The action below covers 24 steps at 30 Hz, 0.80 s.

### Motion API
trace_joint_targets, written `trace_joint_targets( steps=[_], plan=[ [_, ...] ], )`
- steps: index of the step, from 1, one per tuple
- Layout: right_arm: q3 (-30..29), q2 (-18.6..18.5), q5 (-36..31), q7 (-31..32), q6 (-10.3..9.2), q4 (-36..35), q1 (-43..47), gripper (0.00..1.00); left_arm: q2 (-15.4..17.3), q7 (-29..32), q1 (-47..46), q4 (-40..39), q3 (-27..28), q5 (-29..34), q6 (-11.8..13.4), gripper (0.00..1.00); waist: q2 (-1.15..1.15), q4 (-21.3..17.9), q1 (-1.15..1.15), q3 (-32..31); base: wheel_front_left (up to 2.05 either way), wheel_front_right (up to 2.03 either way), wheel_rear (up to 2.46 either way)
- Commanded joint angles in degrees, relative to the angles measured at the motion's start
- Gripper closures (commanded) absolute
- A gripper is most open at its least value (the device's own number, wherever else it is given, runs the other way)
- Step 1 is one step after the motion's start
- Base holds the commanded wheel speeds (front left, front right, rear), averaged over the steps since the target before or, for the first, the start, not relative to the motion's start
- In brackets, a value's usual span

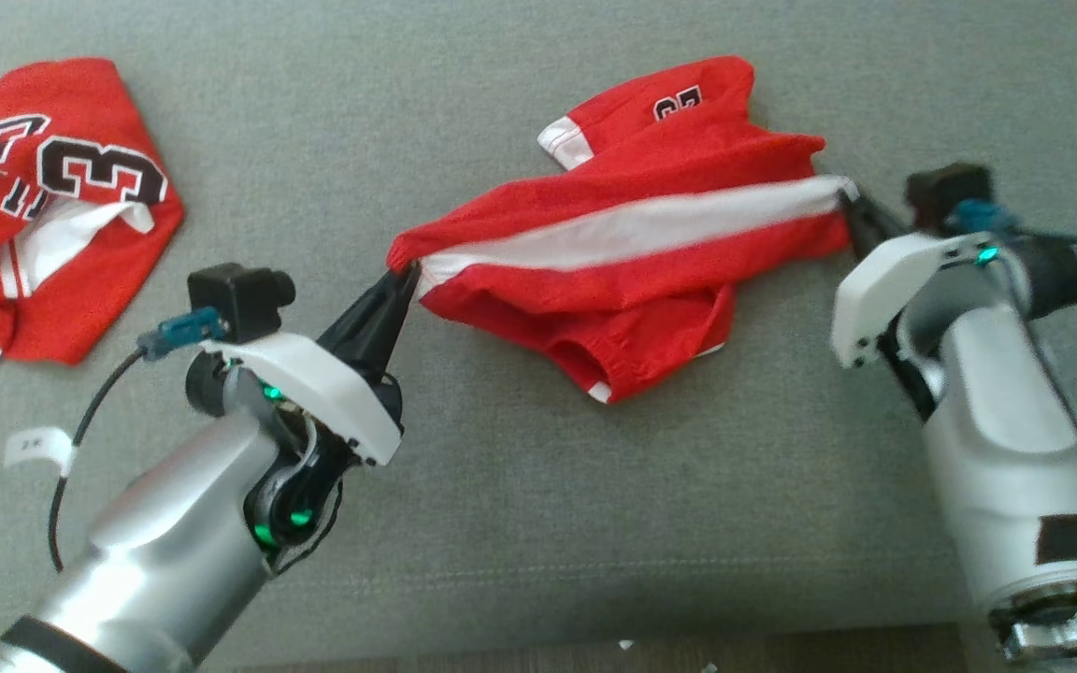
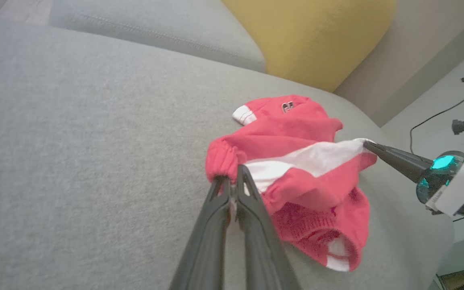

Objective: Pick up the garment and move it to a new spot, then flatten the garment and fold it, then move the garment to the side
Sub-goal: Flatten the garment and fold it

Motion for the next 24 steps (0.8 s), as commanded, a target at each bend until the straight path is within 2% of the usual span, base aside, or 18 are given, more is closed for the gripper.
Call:
trace_joint_targets(
  steps=[1,6,8,9,14,18,24],
  plan=[
    [-0.06,-0.41,0.74,-1.15,0.36,-3.27,-1.94,1.0,1.8,-0.62,-3.85,-2.09,2.71,0.64,-0.49,1.0,0.0,-0.49,0.0,-0.71,0.0,0.0,0.0],
    [-2.36,-3.05,2.35,-1.64,0.36,-10.58,-5.46,1.0,4.13,2.97,-11.46,-5.42,3.1,2.88,-1.18,1.0,0.0,-2.01,0.0,-1.33,0.0,0.0,0.0],
    [-2.88,-4.66,2.78,-0.43,0.36,-15.92,-9.68,1.0,5.45,6.01,-18.81,-6.43,3.7,4.9,-1.71,1.0,0.0,-3.17,0.0,0.18,0.0,0.0,0.0],
    [-2.88,-4.66,2.78,-0.43,0.36,-15.92,-9.68,1.0,5.45,6.01,-18.81,-6.43,3.7,4.9,-1.71,1.0,0.0,-3.17,0.0,0.18,0.0,0.0,0.0],
    [-2.41,-5.94,2.38,0.61,0.36,-21.0,-19.76,1.0,6.25,8.25,-33.8,-3.98,4.87,11.06,-2.13,1.0,0.0,-5.39,0.0,5.18,0.0,0.0,0.0],
    [-2.29,-6.09,1.18,-2.21,0.36,-20.73,-28.42,1.0,4.97,5.61,-45.5,1.15,4.63,18.53,-2.07,1.0,0.0,-6.96,0.0,10.04,0.0,0.0,0.0],
    [-5.2,-6.26,-2.84,-10.59,0.36,-19.88,-37.95,1.0,2.86,-0.39,-58.6,7.73,3.89,30.89,-0.76,1.0,0.0,-8.37,0.0,15.55,0.0,0.0,0.0]
  ],
)
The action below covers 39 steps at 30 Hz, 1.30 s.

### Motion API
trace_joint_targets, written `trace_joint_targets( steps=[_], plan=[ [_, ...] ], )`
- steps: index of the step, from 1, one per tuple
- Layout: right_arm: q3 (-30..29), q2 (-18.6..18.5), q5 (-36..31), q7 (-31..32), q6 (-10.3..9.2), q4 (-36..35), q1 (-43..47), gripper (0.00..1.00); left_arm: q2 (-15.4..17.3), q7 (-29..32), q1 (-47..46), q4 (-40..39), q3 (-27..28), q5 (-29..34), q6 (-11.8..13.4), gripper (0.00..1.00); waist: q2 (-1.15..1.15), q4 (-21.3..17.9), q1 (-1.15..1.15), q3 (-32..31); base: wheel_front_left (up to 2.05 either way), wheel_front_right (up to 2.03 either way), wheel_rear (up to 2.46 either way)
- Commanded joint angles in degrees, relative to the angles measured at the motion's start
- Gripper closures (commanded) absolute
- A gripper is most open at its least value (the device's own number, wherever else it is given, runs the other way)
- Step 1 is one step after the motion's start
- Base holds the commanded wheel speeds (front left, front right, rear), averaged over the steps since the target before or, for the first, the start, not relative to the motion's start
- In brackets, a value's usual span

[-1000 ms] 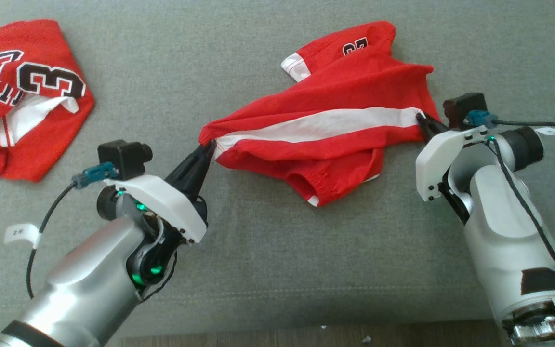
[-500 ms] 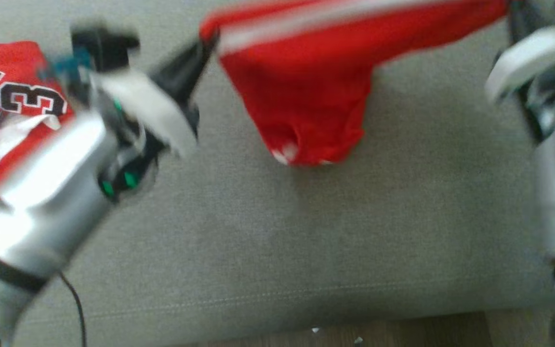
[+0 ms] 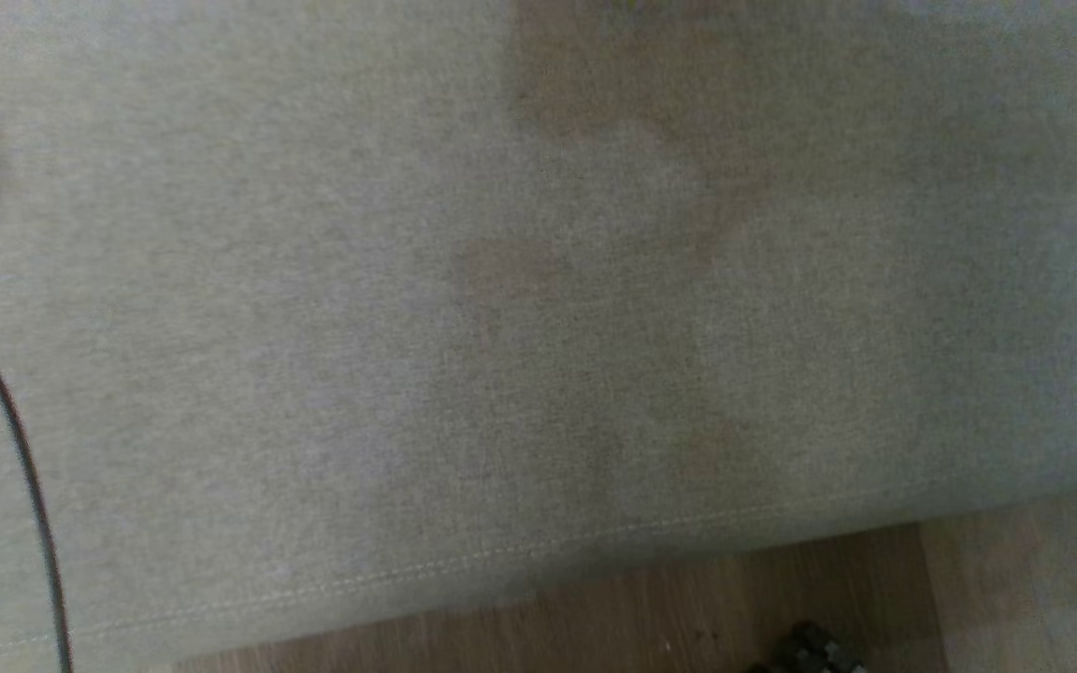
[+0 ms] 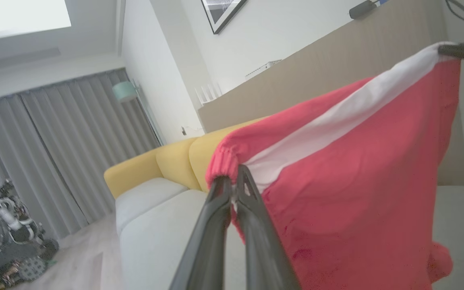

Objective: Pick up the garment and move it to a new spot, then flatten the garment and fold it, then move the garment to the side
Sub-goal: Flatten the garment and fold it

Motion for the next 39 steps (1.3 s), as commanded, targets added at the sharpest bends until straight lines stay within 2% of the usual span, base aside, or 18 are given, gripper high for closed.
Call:
trace_joint_targets(
  steps=[1,4,8,13,18,24,28,29,35,39],
  plan=[
    [-0.48,0.14,-1.42,-1.95,0.36,-2.1,-2.06,1.0,1.3,-0.52,-3.97,-0.79,2.12,2.32,0.41,1.0,0.0,-1.41,-0.02,3.16,0.0,0.0,0.0],
    [-1.44,0.98,-2.28,-4.4,0.36,-3.29,-0.77,1.0,0.92,-0.64,-2.94,-5.39,4.52,6.1,-0.03,1.0,0.0,-1.68,-0.02,4.06,0.0,0.0,0.0],
    [-0.41,2.32,-1.68,-5.64,0.36,-6.47,7.77,1.0,1.73,-0.66,6.45,-12.21,5.83,9.65,-2.23,1.0,0.0,-1.7,-0.02,3.74,0.0,0.0,0.0],
    [3.22,2.94,2.72,-4.51,0.36,-11.85,24.9,1.0,4.19,-0.67,23.17,-19.53,5.14,12.45,-4.05,1.0,0.0,-1.44,-0.02,1.61,0.0,0.0,0.0],
    [4.73,2.02,7.68,0.78,0.36,-18.91,44.68,1.0,6.33,-0.67,39.86,-24.43,0.39,14.42,-5.34,1.0,0.0,-0.54,-0.02,-1.8,0.0,0.0,0.0],
    [6.21,-0.34,13.82,3.01,0.36,-28.96,63.06,1.0,8.75,-0.67,52.4,-25.24,-3.54,15.16,-5.46,1.0,0.0,-0.75,-0.02,-6.45,0.0,0.0,0.0],
    [6.23,-3.43,16.87,3.53,0.36,-36.05,71.69,1.0,10.96,-0.67,58.5,-26.88,-3.82,14.93,-4.06,1.0,0.0,-0.5,-0.02,-9.67,0.0,0.0,0.0],
    [6.23,-3.43,16.87,3.53,0.36,-36.05,71.69,1.0,10.96,-0.67,58.5,-26.88,-3.82,14.93,-4.06,1.0,0.0,-0.5,-0.02,-9.67,0.0,0.0,0.0],
    [0.2,-5.55,16.73,7.0,0.36,-50.22,82.97,1.0,15.0,-0.11,63.87,-32.43,-5.04,14.21,-3.35,1.0,0.0,0.88,-0.02,-11.98,0.0,0.0,0.0],
    [-4.8,-4.72,15.72,11.07,0.36,-55.55,86.88,1.0,14.77,0.48,65.01,-36.26,-4.16,10.82,-3.09,1.0,0.0,2.15,-0.02,-11.75,0.0,0.0,0.0]
  ],
)
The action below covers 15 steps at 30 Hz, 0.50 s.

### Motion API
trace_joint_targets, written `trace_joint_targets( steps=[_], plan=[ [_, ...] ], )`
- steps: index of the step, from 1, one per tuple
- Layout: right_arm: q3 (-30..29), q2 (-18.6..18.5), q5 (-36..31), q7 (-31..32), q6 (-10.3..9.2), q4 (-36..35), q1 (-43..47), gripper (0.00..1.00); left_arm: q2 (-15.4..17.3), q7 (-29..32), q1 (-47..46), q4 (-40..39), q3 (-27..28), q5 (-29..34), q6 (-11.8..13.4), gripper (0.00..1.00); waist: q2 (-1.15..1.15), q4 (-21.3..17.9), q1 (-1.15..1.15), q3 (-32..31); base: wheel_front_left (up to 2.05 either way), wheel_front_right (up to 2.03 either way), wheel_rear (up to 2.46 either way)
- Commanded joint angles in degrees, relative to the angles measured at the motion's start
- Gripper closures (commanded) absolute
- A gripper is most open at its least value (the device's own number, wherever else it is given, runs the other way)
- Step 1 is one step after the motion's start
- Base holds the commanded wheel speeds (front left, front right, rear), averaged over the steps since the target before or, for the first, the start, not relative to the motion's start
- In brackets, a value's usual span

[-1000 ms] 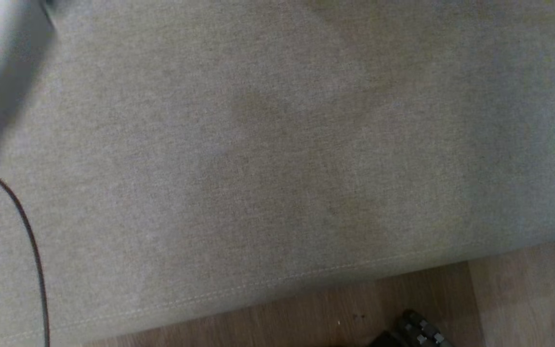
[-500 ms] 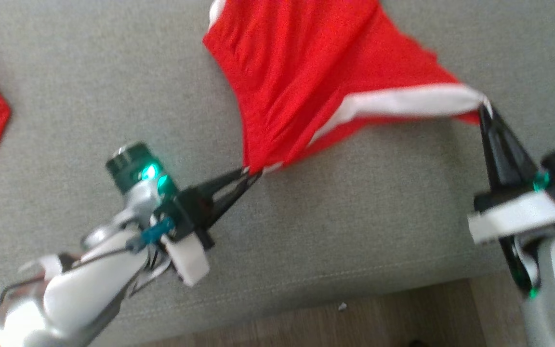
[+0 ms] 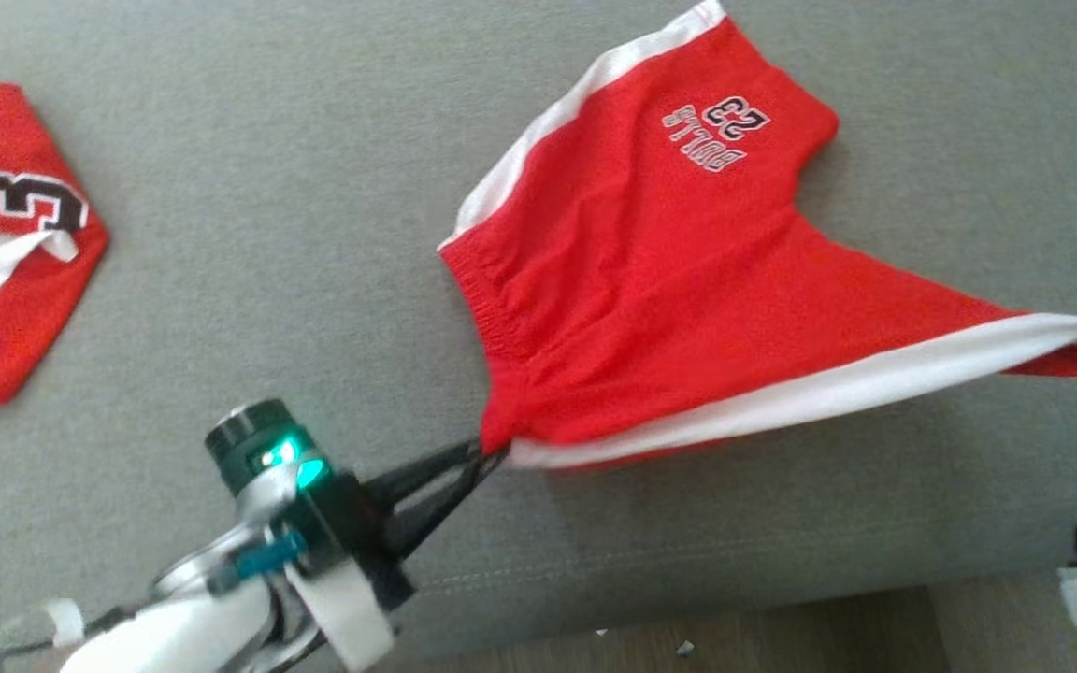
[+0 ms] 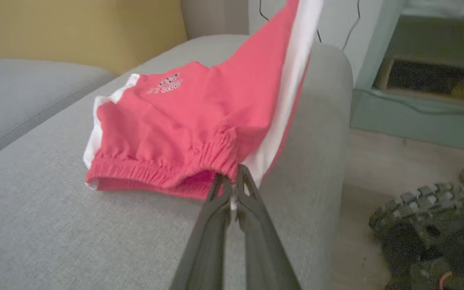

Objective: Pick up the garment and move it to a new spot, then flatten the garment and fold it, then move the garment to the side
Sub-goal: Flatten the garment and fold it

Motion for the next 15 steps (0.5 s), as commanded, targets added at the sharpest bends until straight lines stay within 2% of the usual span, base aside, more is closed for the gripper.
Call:
trace_joint_targets(
  steps=[1,4,7,15],
  plan=[
    [0.12,-1.16,-0.46,0.48,0.36,-2.26,-0.9,1.0,0.72,-0.23,-1.18,-1.98,3.36,-1.5,0.56,1.0,-0.01,0.68,0.0,0.38,0.0,0.0,0.0],
    [-1.39,-0.63,0.37,2.44,0.36,-1.42,-3.16,1.0,-3.02,-0.48,-1.77,-3.44,6.4,-8.04,0.59,1.0,-0.01,2.06,0.0,1.46,0.0,0.0,0.0],
    [-1.59,-1.71,1.09,5.3,0.36,2.41,-7.96,1.0,-7.0,-0.1,-4.16,-2.38,8.43,-13.49,-0.05,1.0,-0.01,3.49,0.0,3.09,0.0,0.0,0.0],
    [1.35,-5.52,1.55,12.73,0.36,16.87,-26.64,1.0,-16.54,3.28,-12.65,8.7,11.83,-22.45,-0.83,1.0,-0.01,6.29,0.0,7.16,0.0,0.0,0.0]
  ],
)
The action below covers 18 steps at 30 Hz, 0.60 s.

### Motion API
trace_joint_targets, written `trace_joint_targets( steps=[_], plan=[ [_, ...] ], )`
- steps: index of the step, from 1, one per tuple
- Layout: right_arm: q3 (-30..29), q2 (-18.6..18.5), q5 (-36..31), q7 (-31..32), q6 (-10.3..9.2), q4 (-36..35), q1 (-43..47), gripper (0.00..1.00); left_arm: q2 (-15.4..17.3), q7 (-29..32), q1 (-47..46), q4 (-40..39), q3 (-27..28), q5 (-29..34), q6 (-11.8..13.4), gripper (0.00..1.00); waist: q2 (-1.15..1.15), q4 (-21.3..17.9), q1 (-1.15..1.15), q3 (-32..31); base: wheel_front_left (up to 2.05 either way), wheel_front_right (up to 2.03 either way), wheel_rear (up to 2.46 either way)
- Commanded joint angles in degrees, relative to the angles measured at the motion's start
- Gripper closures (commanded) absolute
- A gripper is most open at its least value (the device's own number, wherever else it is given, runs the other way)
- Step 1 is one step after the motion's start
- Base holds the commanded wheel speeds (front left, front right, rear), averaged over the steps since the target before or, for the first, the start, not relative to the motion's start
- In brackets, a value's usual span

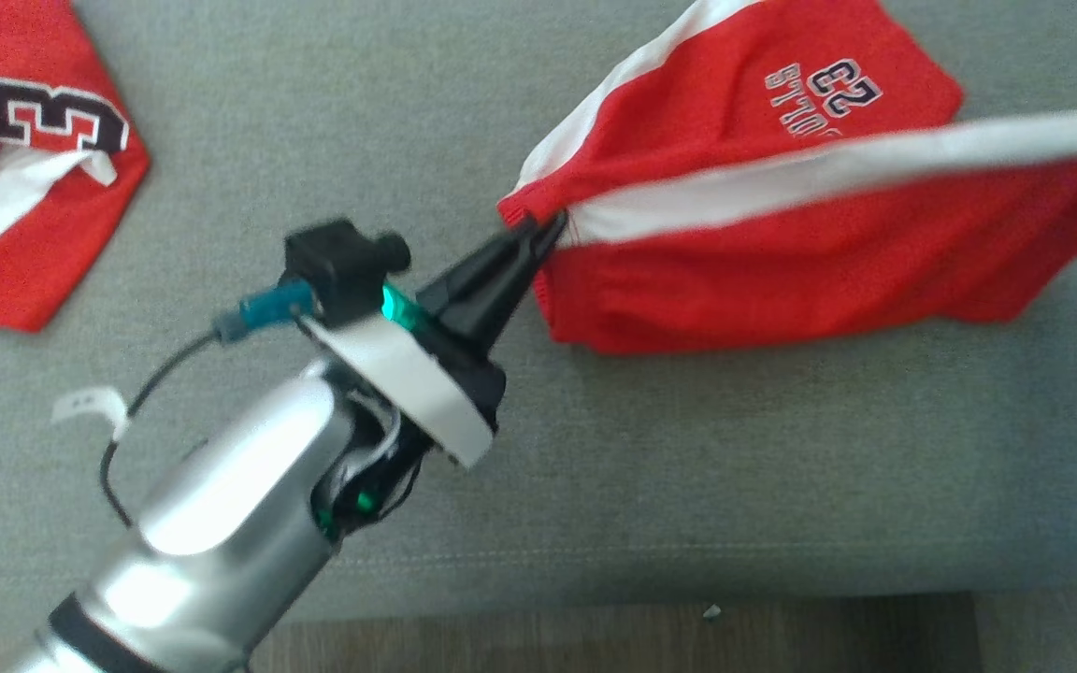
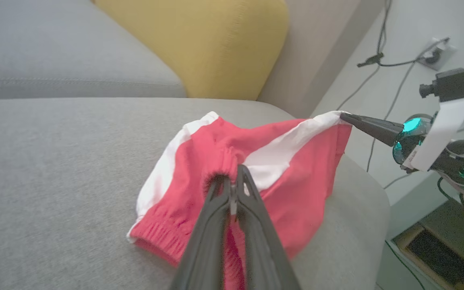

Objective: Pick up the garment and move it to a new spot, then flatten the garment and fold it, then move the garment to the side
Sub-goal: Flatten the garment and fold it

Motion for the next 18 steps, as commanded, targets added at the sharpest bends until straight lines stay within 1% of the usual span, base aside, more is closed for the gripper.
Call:
trace_joint_targets(
  steps=[1,8,12,18],
  plan=[
    [2.11,-2.4,1.1,1.11,0.36,0.53,-3.89,1.0,-0.32,0.19,-2.87,0.62,3.47,-1.98,-0.1,1.0,0.0,1.22,0.0,1.81,0.0,0.0,0.0],
    [10.54,-6.32,4.46,5.08,0.36,10.93,-19.26,1.0,-4.08,0.65,-6.94,8.37,7.29,-9.25,-0.88,1.0,0.0,2.4,0.0,5.28,0.0,0.0,0.0],
    [16.0,-8.83,5.94,6.35,0.36,16.57,-27.82,1.0,-5.56,-0.01,-9.23,11.31,7.6,-11.02,-1.39,1.0,0.0,3.33,0.0,7.14,0.0,0.0,0.0],
    [24.96,-12.58,8.05,7.63,0.36,23.46,-38.86,1.0,-7.69,-1.22,-12.8,14.49,6.48,-12.15,-1.77,1.0,0.0,5.08,0.0,9.87,0.0,0.0,0.0]
  ],
)
